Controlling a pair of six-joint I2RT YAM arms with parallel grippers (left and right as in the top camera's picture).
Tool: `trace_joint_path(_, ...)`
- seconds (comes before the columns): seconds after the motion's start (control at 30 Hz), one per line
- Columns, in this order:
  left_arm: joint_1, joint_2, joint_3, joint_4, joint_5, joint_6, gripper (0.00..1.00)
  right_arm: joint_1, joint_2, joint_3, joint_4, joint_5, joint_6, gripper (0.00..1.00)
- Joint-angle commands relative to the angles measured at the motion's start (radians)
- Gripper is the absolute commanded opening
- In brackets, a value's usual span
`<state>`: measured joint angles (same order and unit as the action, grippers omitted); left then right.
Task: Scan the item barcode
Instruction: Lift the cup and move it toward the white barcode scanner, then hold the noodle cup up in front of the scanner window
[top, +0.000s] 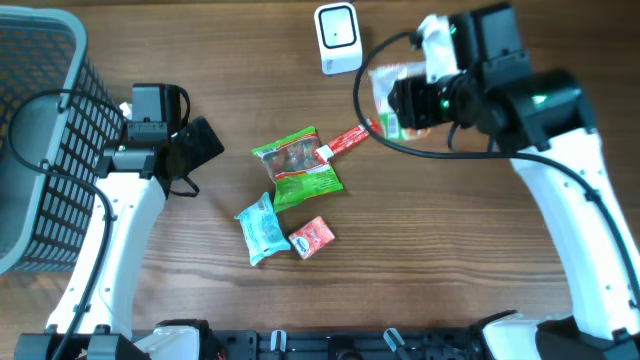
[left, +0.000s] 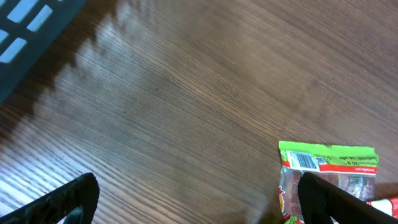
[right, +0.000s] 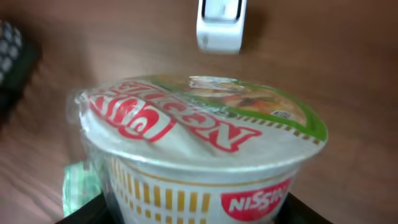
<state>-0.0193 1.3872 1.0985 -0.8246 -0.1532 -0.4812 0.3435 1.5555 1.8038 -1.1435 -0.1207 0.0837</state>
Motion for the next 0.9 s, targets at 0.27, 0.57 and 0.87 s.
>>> trace_joint_path(0.27, 0.004, -0.013, 0.001, 0.001, -0.009, -0.005, 1.00, 0.063, 0.492, 0.257, 0.279, 0.392, -0.066, 0.59)
trace_joint_path(0.57, 0.004, -0.013, 0.001, 0.001, -0.009, -0.005, 1.00, 0.219, 0.796, 0.257, 0.958, 0.929, -0.631, 0.58)
trace_joint_path(0.87, 0.004, -0.013, 0.001, 0.001, -0.009, -0.005, 1.00, 0.229, 0.893, 0.257, 1.241, 1.027, -0.883, 0.57)
